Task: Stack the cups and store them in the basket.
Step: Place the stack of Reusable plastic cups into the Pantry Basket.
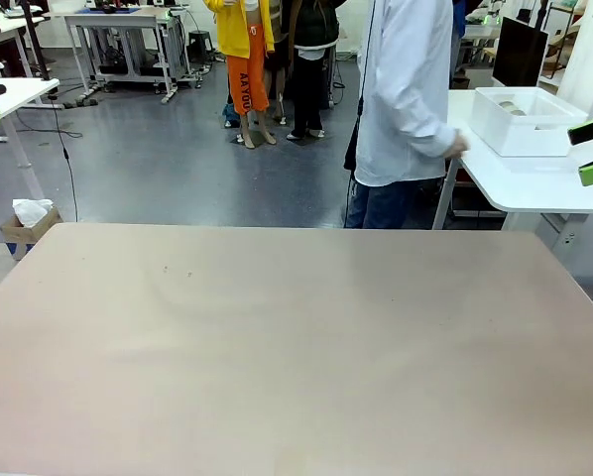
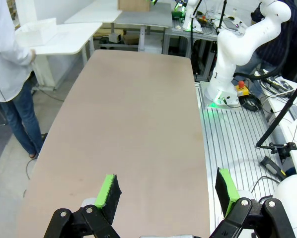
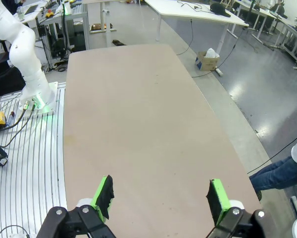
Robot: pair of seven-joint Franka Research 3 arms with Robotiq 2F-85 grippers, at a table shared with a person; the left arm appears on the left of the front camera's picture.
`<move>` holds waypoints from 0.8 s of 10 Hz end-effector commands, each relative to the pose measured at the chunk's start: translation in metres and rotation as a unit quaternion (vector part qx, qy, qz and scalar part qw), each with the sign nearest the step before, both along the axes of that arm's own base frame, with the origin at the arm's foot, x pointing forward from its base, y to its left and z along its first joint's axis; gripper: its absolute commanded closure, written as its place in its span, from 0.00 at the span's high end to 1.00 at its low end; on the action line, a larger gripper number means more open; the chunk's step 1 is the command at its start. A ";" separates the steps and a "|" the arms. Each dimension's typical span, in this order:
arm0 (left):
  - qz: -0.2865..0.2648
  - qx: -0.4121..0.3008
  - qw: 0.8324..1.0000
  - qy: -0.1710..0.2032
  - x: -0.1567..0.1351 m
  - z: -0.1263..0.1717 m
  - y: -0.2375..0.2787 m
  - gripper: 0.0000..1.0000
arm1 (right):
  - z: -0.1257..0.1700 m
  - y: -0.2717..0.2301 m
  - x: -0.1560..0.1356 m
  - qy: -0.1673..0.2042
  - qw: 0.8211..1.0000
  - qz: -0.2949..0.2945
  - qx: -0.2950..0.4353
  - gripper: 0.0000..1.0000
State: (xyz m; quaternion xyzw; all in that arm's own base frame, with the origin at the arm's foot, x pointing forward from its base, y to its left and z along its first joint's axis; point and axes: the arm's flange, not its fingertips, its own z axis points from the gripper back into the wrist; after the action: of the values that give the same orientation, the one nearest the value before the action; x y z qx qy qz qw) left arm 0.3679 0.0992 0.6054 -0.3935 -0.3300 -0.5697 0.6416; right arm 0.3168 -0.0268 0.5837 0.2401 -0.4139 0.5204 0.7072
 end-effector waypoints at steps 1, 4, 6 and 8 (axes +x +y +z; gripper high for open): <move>0.001 -0.006 1.000 0.002 -0.002 0.003 -0.002 1.00 | 0.002 0.001 0.002 -0.003 1.000 0.001 0.009 1.00; 0.001 -0.006 1.000 0.002 -0.002 0.003 -0.002 1.00 | 0.002 0.001 0.002 -0.003 1.000 0.001 0.009 1.00; 0.001 -0.006 1.000 0.002 -0.002 0.003 -0.002 1.00 | 0.002 0.001 0.002 -0.003 1.000 0.001 0.009 1.00; 0.001 -0.006 1.000 0.002 -0.002 0.003 -0.002 1.00 | 0.002 0.001 0.002 -0.003 1.000 0.001 0.009 1.00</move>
State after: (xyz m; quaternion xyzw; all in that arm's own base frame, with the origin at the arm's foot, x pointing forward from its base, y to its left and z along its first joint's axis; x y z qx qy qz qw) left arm 0.3679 0.0992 0.6054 -0.3935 -0.3300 -0.5697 0.6416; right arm 0.3168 -0.0268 0.5837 0.2399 -0.4138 0.5204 0.7073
